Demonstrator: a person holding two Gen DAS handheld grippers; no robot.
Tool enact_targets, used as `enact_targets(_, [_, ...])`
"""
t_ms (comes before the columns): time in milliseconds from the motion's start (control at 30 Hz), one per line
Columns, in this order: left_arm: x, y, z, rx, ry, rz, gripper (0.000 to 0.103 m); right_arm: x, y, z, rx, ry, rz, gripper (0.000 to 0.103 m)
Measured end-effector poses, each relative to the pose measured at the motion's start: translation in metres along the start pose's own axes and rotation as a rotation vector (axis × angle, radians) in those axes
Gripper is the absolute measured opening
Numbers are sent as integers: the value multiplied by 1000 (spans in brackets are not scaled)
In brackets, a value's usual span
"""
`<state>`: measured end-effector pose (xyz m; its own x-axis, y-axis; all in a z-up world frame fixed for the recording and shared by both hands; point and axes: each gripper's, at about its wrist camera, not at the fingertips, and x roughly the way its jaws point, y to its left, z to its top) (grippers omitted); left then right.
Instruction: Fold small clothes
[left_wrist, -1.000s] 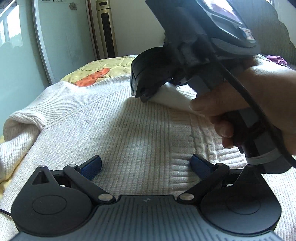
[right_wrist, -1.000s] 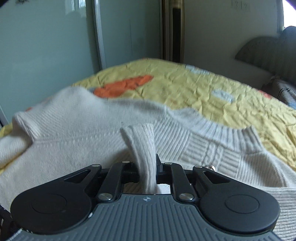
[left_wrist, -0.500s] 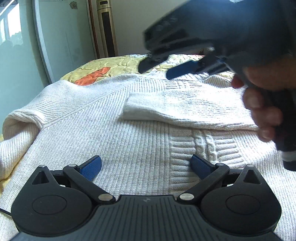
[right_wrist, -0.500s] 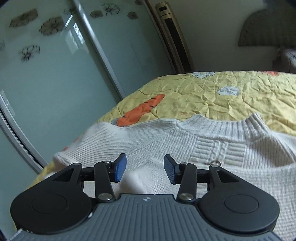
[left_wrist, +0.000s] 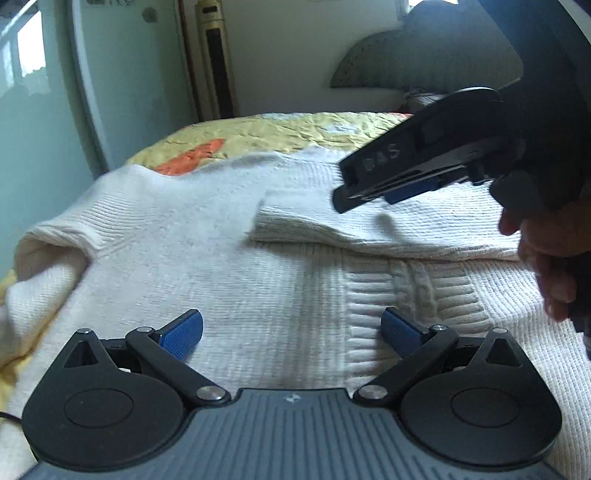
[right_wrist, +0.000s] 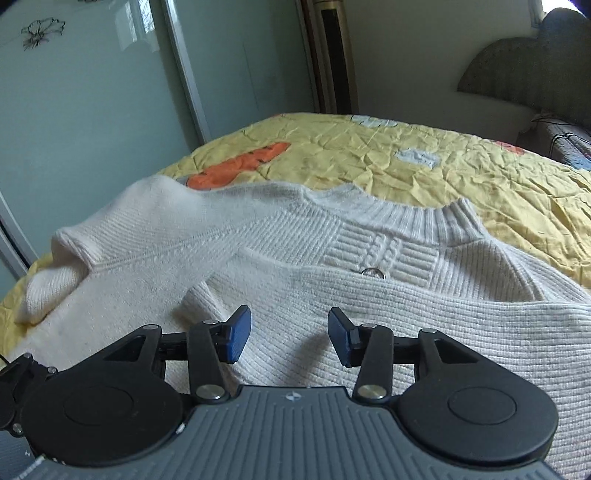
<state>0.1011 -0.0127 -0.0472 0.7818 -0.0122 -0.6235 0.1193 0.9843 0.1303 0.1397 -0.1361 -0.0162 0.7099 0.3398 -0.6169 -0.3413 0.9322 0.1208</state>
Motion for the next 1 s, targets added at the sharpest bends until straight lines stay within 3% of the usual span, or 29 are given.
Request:
enact_targets(133, [-27, 22, -4, -46, -57, 153, 103, -10, -2, -1, 1, -16, -19, 56])
enact_targets(300, [-50, 91, -1, -269, -55, 234, 103, -15, 13, -7, -23, -48, -10, 56])
enact_targets(433, [-63, 155, -7, -444, -30, 388, 103, -14, 57, -10, -142, -68, 25, 56])
enact_targets(500, [-68, 184, -12, -511, -7, 453, 103, -13, 88, -12, -236, -86, 60, 56])
enact_targets(600, [-75, 225, -22, -613, 29, 479, 103, -11, 145, -23, -478, -159, 64, 55])
enact_targets(700, [-84, 257, -34, -698, 54, 485, 103, -9, 209, -48, -855, -278, 11, 55])
enact_targets(800, [-92, 276, -40, -726, 56, 533, 103, -1, 258, -72, -1142, -318, 30, 52])
enact_targets(900, [-98, 289, -45, -748, 59, 546, 103, 9, 289, -82, -1253, -301, 95, 45])
enact_targets(1000, [-103, 298, -49, -769, 62, 525, 103, 25, 312, -83, -1282, -249, 152, 40])
